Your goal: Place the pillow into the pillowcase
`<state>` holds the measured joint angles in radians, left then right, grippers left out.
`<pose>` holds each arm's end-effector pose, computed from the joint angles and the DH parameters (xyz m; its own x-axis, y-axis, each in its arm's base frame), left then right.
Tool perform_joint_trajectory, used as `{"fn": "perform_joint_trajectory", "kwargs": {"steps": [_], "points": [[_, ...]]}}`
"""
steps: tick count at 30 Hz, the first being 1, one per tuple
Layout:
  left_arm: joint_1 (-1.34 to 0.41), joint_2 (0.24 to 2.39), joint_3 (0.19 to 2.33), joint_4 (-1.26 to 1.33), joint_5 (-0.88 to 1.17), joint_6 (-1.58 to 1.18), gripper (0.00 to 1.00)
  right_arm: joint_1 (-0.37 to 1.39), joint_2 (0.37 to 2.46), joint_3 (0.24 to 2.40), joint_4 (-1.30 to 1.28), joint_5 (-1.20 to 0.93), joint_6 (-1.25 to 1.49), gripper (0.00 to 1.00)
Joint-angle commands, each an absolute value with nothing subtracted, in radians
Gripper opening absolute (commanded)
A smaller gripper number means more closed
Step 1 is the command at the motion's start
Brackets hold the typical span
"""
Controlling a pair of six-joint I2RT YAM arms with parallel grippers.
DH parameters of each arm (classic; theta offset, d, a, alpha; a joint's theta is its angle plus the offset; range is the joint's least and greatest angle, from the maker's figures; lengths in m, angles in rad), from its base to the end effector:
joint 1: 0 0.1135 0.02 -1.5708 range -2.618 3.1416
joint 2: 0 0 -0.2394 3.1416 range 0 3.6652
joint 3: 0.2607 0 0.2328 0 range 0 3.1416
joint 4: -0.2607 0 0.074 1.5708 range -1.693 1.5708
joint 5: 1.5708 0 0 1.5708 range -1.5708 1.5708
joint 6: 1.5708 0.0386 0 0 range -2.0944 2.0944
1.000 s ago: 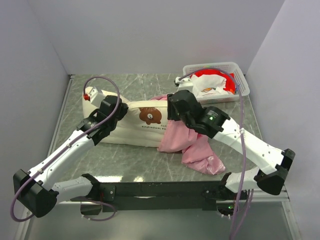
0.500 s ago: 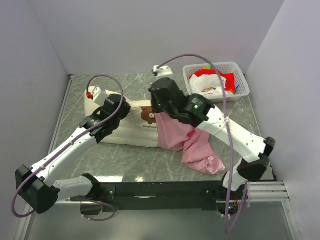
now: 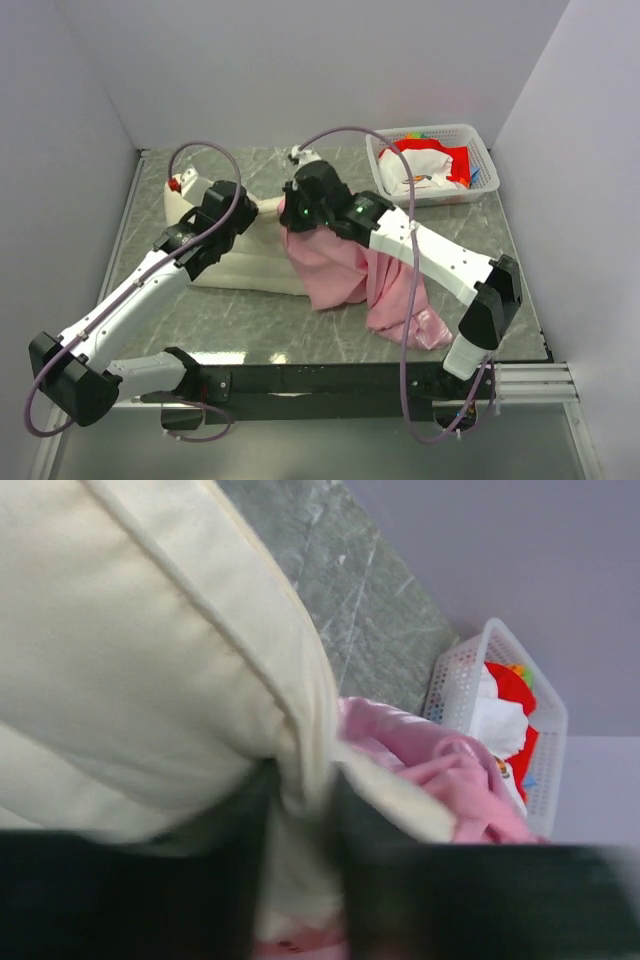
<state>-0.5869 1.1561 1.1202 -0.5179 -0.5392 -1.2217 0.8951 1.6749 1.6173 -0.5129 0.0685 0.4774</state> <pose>0.2121 -0.1173 0.3282 -0.2547 -0.7991 -0.5447 -0.3733 0.6008 -0.7069 0.2320 0.2852 0.3378 -0.6411 -0.0669 -0.7645 -0.5042 0.7878 0.3539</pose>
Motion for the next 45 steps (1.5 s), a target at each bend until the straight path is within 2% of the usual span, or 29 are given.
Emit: {"fn": "perform_joint_trajectory", "kwargs": {"steps": [1,3,10,12,15,16,17,19,21,22,27,29,32,35,37,38,40,41,42,44,45], "points": [[-0.557,1.128,1.192,-0.563,-0.593,-1.115,0.77,0.786,1.756,1.725,-0.479,0.008,0.413,0.00],[-0.537,1.065,1.158,-0.560,-0.621,-1.103,0.99,0.770,1.842,1.781,-0.506,0.003,0.390,0.00],[-0.425,0.970,1.065,-0.690,-0.661,-1.112,1.00,0.758,2.017,1.994,-0.578,-0.032,0.362,0.00],[-0.396,0.950,0.953,-0.690,-0.629,-1.158,0.99,0.761,2.037,2.020,-0.613,-0.002,0.359,0.00],[-0.342,0.925,0.784,-0.615,-0.565,-1.207,0.99,0.776,2.020,2.036,-0.653,0.061,0.342,0.15],[-0.327,0.923,0.746,-0.582,-0.499,-1.213,0.99,0.779,2.005,2.016,-0.663,0.089,0.338,0.28],[-0.312,0.920,0.676,-0.549,-0.464,-1.212,0.99,0.788,1.985,1.996,-0.670,0.116,0.331,0.36],[-0.288,0.917,0.623,-0.468,-0.413,-1.213,0.99,0.808,1.890,1.898,-0.676,0.205,0.331,0.55],[-0.287,0.908,0.562,-0.390,-0.393,-1.220,0.99,0.824,1.748,1.782,-0.616,0.219,0.354,0.65],[-0.287,0.904,0.543,-0.365,-0.378,-1.215,0.99,0.840,1.696,1.647,-0.583,0.216,0.363,0.71],[-0.287,0.874,0.440,-0.255,-0.353,-1.193,0.99,0.926,1.438,1.303,-0.436,0.328,0.437,0.77],[-0.288,0.873,0.401,-0.198,-0.347,-1.178,0.99,0.983,1.402,1.153,-0.373,0.385,0.462,0.78],[-0.288,0.882,0.364,-0.147,-0.359,-1.151,0.99,1.041,1.429,1.066,-0.330,0.426,0.555,0.79],[-0.288,0.920,0.360,-0.121,-0.377,-1.123,0.91,1.068,1.509,1.028,-0.287,0.487,0.571,0.79],[-0.288,0.939,0.357,-0.101,-0.391,-1.114,0.78,1.068,1.566,1.046,-0.307,0.557,0.580,0.81],[-0.288,0.942,0.354,-0.078,-0.393,-1.106,0.74,1.068,1.607,1.049,-0.305,0.567,0.578,0.81],[-0.288,0.940,0.347,-0.052,-0.397,-1.088,0.46,1.069,1.624,1.048,-0.299,0.566,0.587,0.80],[-0.288,0.936,0.345,-0.042,-0.394,-1.083,0.16,1.071,1.624,1.046,-0.299,0.557,0.601,0.79],[-0.288,0.933,0.345,-0.041,-0.391,-1.080,0.01,1.074,1.617,1.042,-0.302,0.558,0.606,0.78],[-0.290,0.914,0.350,-0.051,-0.397,-1.075,0.01,1.077,1.559,1.014,-0.305,0.586,0.617,0.65],[-0.294,0.905,0.348,-0.055,-0.402,-1.075,0.01,1.077,1.536,1.003,-0.313,0.592,0.615,0.55]]}}
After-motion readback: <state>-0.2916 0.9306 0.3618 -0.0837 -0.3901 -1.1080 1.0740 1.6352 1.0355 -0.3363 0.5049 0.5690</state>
